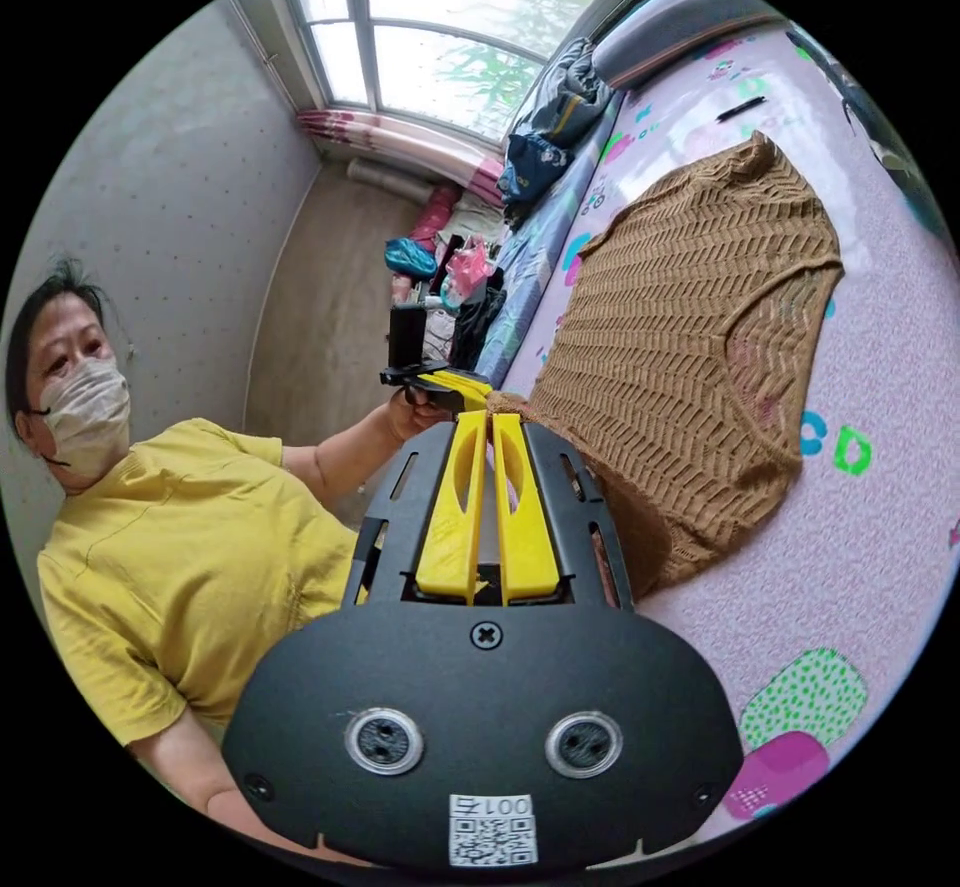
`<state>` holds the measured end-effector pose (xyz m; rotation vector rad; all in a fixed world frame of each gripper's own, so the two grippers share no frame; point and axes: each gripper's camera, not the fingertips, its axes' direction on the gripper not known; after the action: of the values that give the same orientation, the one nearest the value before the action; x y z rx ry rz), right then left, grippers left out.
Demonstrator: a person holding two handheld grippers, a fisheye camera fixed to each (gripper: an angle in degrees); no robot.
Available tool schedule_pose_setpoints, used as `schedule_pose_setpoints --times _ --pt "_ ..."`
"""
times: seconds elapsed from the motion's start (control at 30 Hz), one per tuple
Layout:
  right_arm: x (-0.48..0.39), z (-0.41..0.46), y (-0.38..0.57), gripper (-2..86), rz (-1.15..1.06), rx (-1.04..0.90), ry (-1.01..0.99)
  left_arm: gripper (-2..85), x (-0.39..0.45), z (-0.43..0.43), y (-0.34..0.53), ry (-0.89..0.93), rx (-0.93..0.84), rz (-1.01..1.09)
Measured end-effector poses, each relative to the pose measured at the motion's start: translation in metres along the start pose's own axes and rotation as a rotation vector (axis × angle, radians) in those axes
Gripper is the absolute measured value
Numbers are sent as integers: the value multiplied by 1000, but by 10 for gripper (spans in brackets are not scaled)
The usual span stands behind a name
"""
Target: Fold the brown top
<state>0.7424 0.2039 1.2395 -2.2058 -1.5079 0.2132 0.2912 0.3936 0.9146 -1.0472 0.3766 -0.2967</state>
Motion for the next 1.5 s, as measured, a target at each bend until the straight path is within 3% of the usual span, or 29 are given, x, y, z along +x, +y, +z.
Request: schedule_pose_setpoints --times 0.37,0.6,0.77,0.83,0.93,1.1,1.17,1.5 --pt "7 1 -121 5 62 -24 92 -11 -38 -30 -116 18 -48 -32" --pt "52 11 -185 22 217 0 165 -1 -107 -38 -168 131 -22 -290" --pt "44 17 -196 60 180 2 188 42 -120 -45 -176 120 61 -321" --pt "31 17 -197 65 118 -1 228 45 -111 -51 -177 77 103 -266" --pt "1 18 -195 63 -54 7 349 42 -73 -51 -181 -135 68 -62" --pt "-60 68 -179 73 -511 -292 726 50 28 1 -168 -658 -132 608" --pt "-73 87 -173 78 -610 -360 784 55 47 20 -160 -755 -171 776" --pt "-94 123 -168 34 -730 -400 1004 36 69 73 -148 -953 -359 1171"
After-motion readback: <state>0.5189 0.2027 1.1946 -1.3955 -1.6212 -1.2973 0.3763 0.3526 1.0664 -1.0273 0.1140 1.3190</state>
